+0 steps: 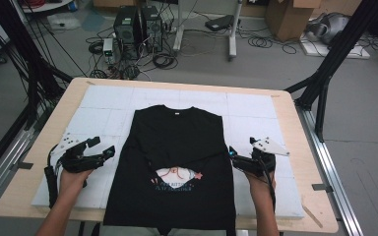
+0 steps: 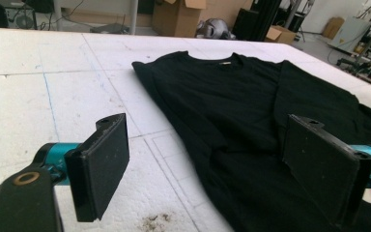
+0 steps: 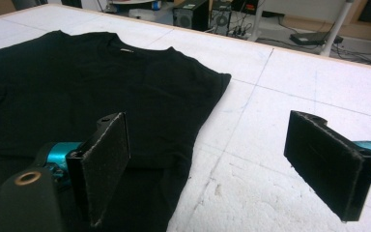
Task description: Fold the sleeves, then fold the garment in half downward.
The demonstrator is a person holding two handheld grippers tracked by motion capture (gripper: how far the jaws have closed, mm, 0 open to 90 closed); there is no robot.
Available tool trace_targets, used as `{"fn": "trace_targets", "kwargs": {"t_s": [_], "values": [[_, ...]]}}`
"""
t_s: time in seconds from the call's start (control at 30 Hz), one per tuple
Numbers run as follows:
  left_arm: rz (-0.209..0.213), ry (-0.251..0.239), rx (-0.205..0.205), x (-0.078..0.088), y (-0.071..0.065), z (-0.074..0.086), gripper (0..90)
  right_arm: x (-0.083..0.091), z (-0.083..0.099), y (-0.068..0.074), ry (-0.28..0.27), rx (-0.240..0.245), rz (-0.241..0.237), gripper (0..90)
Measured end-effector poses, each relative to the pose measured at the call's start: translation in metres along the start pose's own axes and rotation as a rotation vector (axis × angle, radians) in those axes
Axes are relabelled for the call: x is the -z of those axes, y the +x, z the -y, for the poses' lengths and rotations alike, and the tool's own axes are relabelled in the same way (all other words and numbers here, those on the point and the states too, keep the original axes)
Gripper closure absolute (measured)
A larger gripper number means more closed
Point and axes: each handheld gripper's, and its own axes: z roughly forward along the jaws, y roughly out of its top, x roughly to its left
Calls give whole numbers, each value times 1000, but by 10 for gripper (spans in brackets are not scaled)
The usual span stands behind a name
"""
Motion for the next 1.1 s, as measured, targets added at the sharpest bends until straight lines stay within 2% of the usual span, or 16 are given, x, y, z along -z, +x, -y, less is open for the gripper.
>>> {"fn": "trace_targets", "kwargs": {"t_s": [0.23,0.4,0.6,0.67,0.7,0.73,0.8,0.9,1.0,1.07,1.1], "values": [[-23,4,7,-1,3,1,174,0,0,0,-4,-6,7,155],[-22,-1,9,-1,3,0,174,1,0,1,-6,-4,8,155],[-1,0,28,-7,5,-5,175,-4,0,-1,-1,-11,-3,155],[30,1,36,-11,8,-8,182,-9,0,-3,13,-29,-18,155],[42,-11,25,-13,10,-9,184,-12,-1,-4,28,-41,-29,155],[46,-1,-4,-16,12,-11,186,-16,-2,-5,39,-40,-35,156],[26,8,-61,-24,15,-16,216,-22,-6,-7,59,-45,-54,156],[5,57,-40,-37,23,-28,239,-31,-14,-8,70,-49,-76,162],[13,61,6,-52,31,-42,262,-37,-23,-7,63,-47,-82,166],[6,59,21,-63,36,-49,260,-39,-28,-6,58,-38,-85,169],[21,70,26,-68,39,-53,263,-41,-30,-5,59,-35,-88,174]]}}
